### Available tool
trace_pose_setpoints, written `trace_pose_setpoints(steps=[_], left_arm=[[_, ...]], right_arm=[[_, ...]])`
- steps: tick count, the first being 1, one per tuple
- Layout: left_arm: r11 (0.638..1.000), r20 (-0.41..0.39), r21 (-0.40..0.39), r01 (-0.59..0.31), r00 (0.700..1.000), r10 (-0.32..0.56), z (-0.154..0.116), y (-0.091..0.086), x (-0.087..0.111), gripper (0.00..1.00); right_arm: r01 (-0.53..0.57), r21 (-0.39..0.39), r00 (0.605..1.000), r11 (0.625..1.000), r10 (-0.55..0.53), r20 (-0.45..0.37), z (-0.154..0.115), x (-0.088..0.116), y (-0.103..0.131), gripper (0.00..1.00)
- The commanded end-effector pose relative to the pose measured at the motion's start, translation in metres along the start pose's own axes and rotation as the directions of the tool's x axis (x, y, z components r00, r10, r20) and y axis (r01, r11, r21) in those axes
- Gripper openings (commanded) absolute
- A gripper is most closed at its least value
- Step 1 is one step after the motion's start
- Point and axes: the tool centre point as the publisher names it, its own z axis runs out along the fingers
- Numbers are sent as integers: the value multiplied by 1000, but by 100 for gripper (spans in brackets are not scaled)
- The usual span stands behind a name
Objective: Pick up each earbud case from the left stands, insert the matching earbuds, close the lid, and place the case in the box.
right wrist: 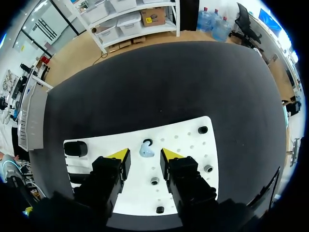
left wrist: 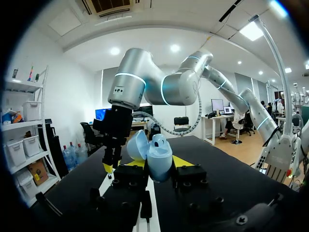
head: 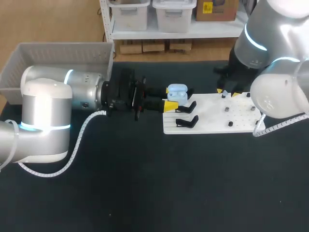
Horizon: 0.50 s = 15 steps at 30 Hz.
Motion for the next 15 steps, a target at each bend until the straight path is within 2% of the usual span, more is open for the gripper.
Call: trace_pose_setpoints(steps=[1, 15], left_arm=[[1000, 3, -5, -3, 1000, 3, 0, -1, 1, 0], [1000, 3, -5, -3, 1000, 3, 0, -1, 1, 0]], right_arm=[[-5, 4, 1000, 1000, 5, 9, 1, 1, 0, 38], [-10, 24, 1000, 1000, 10, 16, 6, 3, 2, 32]])
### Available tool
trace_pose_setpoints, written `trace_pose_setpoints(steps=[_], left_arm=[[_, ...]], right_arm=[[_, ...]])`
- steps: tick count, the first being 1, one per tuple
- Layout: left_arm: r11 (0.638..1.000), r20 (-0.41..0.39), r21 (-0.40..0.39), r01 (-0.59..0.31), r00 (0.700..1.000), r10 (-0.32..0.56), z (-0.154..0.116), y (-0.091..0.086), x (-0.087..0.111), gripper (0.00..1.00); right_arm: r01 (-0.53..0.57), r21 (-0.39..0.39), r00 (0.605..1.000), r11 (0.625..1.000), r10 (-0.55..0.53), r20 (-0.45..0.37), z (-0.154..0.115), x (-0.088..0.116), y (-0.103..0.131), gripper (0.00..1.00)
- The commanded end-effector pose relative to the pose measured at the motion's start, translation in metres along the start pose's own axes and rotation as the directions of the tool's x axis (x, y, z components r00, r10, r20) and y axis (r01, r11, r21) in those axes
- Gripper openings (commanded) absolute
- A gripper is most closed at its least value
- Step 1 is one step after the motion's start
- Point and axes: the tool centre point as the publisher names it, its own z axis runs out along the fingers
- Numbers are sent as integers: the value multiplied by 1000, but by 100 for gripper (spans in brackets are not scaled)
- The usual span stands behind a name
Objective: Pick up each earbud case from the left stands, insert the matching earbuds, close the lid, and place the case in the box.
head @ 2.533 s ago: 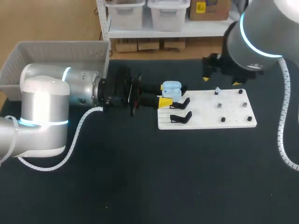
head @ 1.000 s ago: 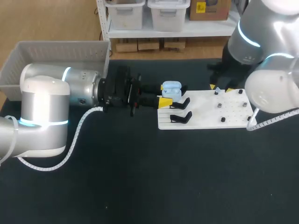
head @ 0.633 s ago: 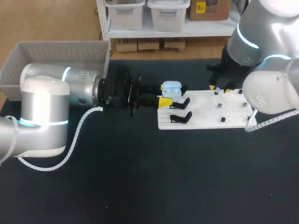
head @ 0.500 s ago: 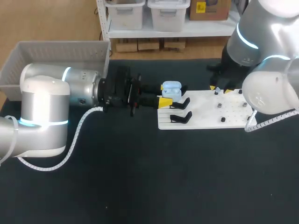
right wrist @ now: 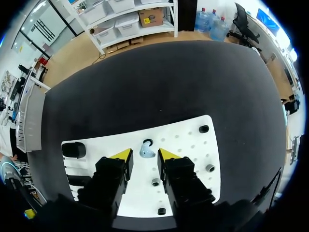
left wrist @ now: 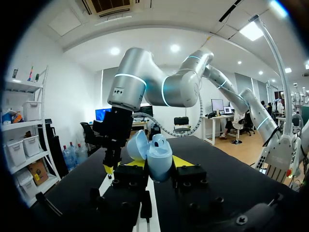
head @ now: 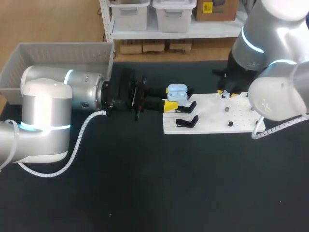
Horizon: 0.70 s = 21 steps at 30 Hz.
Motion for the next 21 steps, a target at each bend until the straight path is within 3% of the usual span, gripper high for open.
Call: trace_pose_setpoints(steps=[1, 14, 21], left_arm=[[1000, 3, -5, -3, 1000, 3, 0, -1, 1, 0], [1000, 3, -5, -3, 1000, 3, 0, -1, 1, 0], [1000, 3, -5, -3, 1000, 3, 0, -1, 1, 0]], right_arm=[[-2, 8, 1000, 1000, 2, 9, 1, 1, 1, 31], [-13, 34, 1000, 999, 12, 16, 4, 1, 1, 27], [-20, 45, 1000, 999, 19, 17, 7, 0, 0, 30]])
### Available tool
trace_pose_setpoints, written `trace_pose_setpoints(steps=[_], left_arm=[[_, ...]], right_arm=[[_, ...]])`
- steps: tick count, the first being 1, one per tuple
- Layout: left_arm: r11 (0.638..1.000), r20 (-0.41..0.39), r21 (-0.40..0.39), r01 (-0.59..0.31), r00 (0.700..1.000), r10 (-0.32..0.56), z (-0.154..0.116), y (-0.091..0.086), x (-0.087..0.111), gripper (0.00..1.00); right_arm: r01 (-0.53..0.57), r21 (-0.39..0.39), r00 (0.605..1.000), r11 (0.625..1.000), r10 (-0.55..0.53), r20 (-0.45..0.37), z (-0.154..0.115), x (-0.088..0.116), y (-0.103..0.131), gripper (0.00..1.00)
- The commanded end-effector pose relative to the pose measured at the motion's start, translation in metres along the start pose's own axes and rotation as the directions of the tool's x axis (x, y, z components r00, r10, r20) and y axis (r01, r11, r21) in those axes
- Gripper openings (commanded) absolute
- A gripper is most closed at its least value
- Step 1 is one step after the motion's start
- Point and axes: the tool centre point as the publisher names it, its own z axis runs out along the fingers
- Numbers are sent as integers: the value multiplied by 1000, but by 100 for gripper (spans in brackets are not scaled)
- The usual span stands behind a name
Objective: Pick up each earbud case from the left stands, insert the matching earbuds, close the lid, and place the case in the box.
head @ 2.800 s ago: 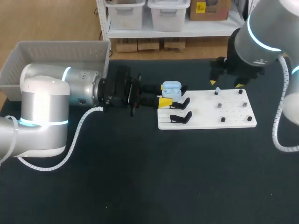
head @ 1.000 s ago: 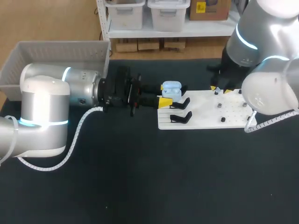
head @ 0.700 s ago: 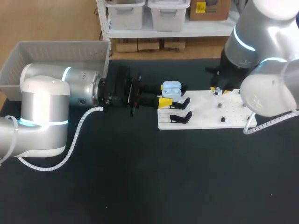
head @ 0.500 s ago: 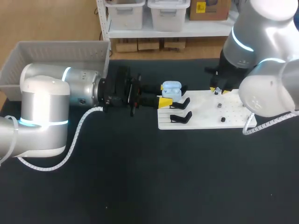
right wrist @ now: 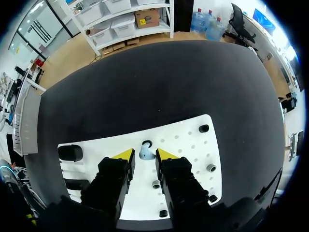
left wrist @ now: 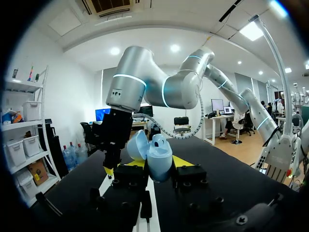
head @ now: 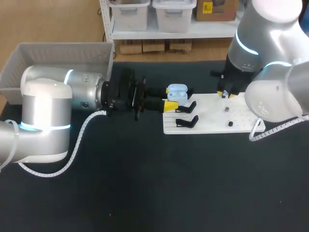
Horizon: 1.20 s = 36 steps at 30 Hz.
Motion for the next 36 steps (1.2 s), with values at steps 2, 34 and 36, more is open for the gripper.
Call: trace_pose_setpoints(steps=[2, 34, 36], left_arm=[[1000, 3, -5, -3, 1000, 3, 0, -1, 1, 0], [1000, 3, -5, -3, 1000, 3, 0, -1, 1, 0], [1000, 3, -5, -3, 1000, 3, 0, -1, 1, 0]], right_arm=[[-7, 9, 1000, 1000, 7, 7, 2, -1, 0, 30], [15, 17, 999, 1000, -16, 48, -37, 5, -2, 0], [34, 6, 998, 999, -35, 51, -55, 10, -1, 0]])
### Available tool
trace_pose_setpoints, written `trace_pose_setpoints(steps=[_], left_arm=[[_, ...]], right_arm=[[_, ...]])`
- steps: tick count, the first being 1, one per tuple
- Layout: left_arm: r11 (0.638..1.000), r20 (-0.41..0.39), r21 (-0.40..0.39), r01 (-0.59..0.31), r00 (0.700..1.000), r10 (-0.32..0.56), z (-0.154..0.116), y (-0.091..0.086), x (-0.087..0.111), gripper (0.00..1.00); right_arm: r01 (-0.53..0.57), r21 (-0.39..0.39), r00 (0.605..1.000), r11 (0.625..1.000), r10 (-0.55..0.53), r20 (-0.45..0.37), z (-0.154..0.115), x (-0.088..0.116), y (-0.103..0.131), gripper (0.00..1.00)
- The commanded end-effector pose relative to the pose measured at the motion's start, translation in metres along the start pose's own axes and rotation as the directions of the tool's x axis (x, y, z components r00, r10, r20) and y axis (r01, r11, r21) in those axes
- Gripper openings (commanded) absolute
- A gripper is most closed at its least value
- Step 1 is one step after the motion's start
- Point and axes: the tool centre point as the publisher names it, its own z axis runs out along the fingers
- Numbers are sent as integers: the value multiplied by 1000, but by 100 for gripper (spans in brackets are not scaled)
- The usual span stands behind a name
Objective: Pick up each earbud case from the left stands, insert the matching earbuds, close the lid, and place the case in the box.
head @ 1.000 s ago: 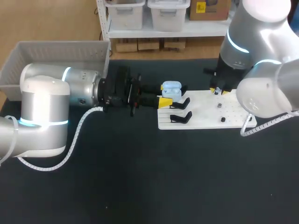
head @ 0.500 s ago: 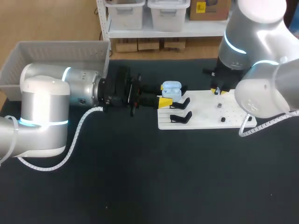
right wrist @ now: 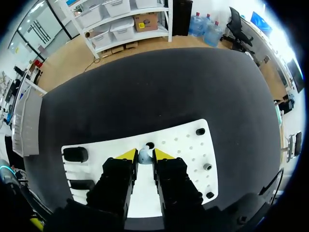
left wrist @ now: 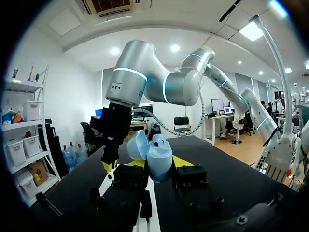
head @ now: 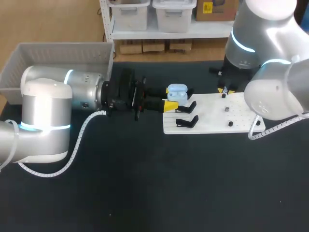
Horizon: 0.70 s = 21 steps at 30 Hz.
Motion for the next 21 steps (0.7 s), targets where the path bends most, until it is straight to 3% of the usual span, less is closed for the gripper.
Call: trace_pose_setpoints(steps=[1, 9, 16, 21], left_arm=[[1000, 3, -5, -3, 1000, 3, 0, -1, 1, 0], [1000, 3, -5, -3, 1000, 3, 0, -1, 1, 0], [1000, 3, -5, -3, 1000, 3, 0, -1, 1, 0], [1000, 3, -5, -3, 1000, 3, 0, -1, 1, 0]], right_arm=[[27, -23, 999, 999, -26, 23, -46, 16, -8, 0], [196, -77, 980, 977, -192, 56, -133, 26, 0, 0], [371, -126, 928, 920, -365, 70, -197, 45, 26, 0], [460, -165, 887, 872, -460, 41, -223, 61, 47, 0]])
